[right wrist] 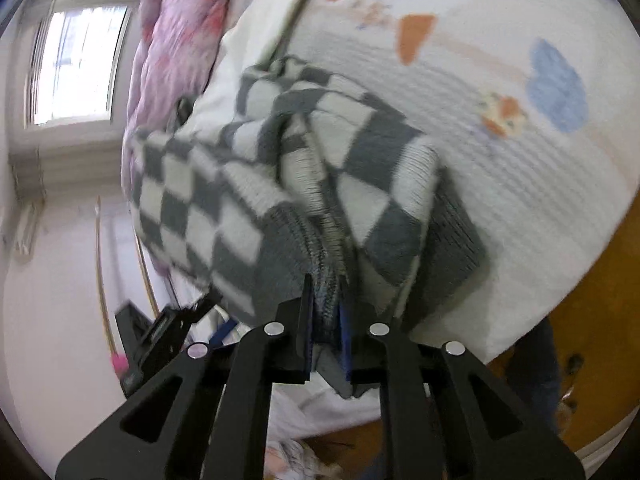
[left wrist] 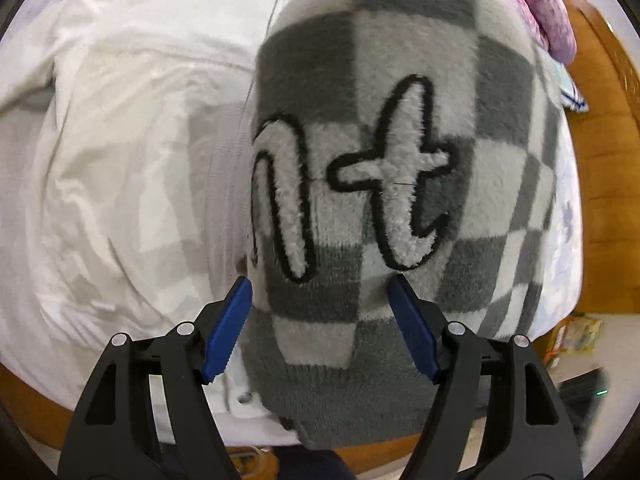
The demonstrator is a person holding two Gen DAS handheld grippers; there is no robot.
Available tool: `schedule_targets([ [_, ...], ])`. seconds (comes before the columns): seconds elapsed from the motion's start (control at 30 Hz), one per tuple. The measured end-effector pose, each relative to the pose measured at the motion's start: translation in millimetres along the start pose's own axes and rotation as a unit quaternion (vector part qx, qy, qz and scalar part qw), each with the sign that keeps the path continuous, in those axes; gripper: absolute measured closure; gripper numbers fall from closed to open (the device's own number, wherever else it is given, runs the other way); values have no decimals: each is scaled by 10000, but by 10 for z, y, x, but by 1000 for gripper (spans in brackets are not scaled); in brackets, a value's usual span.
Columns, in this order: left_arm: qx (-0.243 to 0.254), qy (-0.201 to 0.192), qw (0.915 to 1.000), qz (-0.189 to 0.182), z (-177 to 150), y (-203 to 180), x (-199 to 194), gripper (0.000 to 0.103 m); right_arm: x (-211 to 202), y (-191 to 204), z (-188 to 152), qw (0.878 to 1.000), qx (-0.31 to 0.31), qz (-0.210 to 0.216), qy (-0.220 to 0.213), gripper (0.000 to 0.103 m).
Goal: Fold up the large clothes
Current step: 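Grasp the cardigan hem with both grippers and lift it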
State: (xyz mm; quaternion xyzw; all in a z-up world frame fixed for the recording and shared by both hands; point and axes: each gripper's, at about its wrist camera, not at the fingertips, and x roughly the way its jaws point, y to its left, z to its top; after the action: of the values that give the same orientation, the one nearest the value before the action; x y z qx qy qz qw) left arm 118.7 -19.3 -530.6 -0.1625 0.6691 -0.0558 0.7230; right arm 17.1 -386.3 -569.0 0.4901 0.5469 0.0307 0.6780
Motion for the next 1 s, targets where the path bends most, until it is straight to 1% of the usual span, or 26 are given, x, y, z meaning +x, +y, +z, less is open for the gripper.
schedule_targets([
  [0.03,-23,15,10000,48,23,-6,-2,32,-45,83,58,9995,-275,-120,-35,67],
  [0.1,-27,75,9999,85,53,-2,7,32,-103,197,176,9967,-722,-322,-162,51],
  [0.13,-30,86,9999,91,77,-90,11,32,-118,267,258,9943,-986,-346,-219,49],
  [0.17,-26,87,9999,92,78,-97,-3,32,-102,356,360,9905,-1325,-318,-175,46],
  [0.23,-68,84,9999,82,130,-179,4,32,52,532,566,9801,-1940,-420,-64,38],
  [0.27,-117,89,9999,61,208,-211,26,32,161,584,637,9756,-2145,-469,2,36],
  [0.33,-191,98,9998,30,223,-193,5,32,419,663,798,9674,-2449,-623,194,36],
  [0.37,-204,105,9997,20,167,-136,0,32,522,662,859,9662,-2469,-671,311,36],
  [0.4,-204,113,9997,14,187,-147,-5,32,663,658,938,9663,-2432,-721,451,36],
  [0.43,-194,119,9997,12,91,-113,20,32,787,658,999,9663,-2408,-701,590,36],
  [0.5,-188,145,9997,-4,65,-66,10,32,950,674,1053,9656,-2393,-664,774,34],
  [0.53,-187,136,9997,3,76,-92,6,32,994,688,1061,9650,-2392,-701,813,30],
  [0.6,-186,153,9997,-25,106,-113,14,32,1106,720,1060,9598,-2516,-847,915,26],
  [0.63,-184,160,9997,-40,41,-107,31,32,1162,725,1059,9565,-2602,-941,923,25],
  [0.7,-205,181,9996,-81,61,-70,20,32,1233,716,1036,9505,-2718,-1138,989,23],
  [0.73,-195,190,9996,-96,59,-74,12,32,1262,690,1028,9501,-2708,-1193,985,23],
  [0.77,-192,193,9996,-105,68,-77,21,32,1257,669,1019,9523,-2648,-1160,975,24],
  [0.8,-208,197,9995,-114,77,-60,25,32,1269,638,1020,9543,-2573,-1155,984,30],
  [0.83,-232,224,9994,-144,86,-44,31,32,1245,628,1016,9572,-2524,-1087,906,44],
  [0.87,-254,242,9993,-157,89,-30,26,32,1211,639,1000,9565,-2582,-1074,834,50],
  [0.9,-264,250,9992,-170,93,-15,12,32,1174,662,978,9550,-2675,-995,805,67],
  [0.93,-268,250,9991,-213,86,-5,-7,31,1099,696,939,9527,-2790,-929,764,77],
  [0.97,-292,234,9987,-341,76,7,-41,31,1031,722,911,9516,-2848,-897,726,78],
  [1.0,-313,205,9983,-458,65,17,-69,31,934,733,884,9530,-2843,-793,683,80],
])
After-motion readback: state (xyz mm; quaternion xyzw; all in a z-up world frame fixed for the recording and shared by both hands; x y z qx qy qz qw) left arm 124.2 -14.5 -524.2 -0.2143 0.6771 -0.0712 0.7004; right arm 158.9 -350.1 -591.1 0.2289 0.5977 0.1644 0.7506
